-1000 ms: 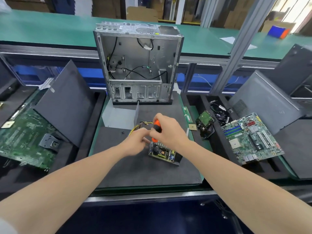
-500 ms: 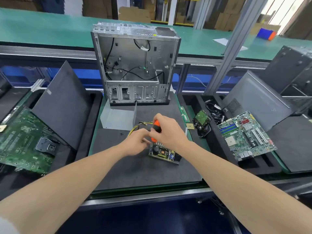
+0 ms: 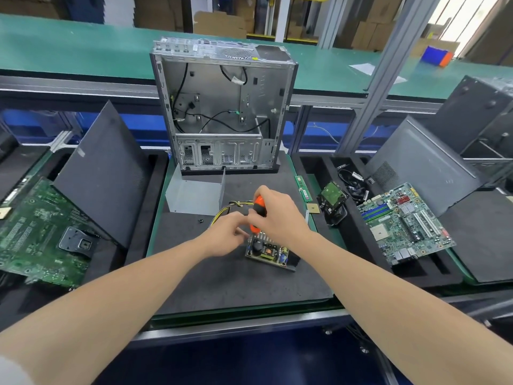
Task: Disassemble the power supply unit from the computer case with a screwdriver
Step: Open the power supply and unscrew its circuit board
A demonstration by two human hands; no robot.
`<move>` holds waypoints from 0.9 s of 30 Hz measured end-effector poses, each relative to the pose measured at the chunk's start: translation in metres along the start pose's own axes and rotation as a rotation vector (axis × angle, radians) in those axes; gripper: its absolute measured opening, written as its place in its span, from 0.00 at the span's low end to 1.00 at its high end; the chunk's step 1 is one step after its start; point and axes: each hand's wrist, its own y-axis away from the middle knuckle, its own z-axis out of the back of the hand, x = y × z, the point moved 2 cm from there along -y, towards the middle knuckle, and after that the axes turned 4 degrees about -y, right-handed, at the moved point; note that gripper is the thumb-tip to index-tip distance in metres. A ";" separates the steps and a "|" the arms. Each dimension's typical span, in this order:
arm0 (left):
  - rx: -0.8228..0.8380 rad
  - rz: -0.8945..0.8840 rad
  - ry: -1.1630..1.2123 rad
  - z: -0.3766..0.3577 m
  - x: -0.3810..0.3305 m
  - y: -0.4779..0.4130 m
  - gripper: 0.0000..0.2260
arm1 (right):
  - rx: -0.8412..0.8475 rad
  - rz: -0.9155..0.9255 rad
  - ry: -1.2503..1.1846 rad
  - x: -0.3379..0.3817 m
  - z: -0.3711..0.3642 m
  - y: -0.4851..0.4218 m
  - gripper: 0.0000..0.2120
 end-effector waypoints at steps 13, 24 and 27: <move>0.003 0.010 0.039 0.000 -0.004 0.003 0.19 | 0.028 0.047 0.005 -0.004 -0.002 -0.001 0.11; 0.014 0.028 0.037 0.000 -0.003 0.003 0.22 | 0.041 0.044 0.036 -0.003 0.002 -0.008 0.11; 0.008 0.020 0.043 0.000 -0.002 0.003 0.25 | 0.042 0.053 0.019 -0.003 0.001 -0.007 0.11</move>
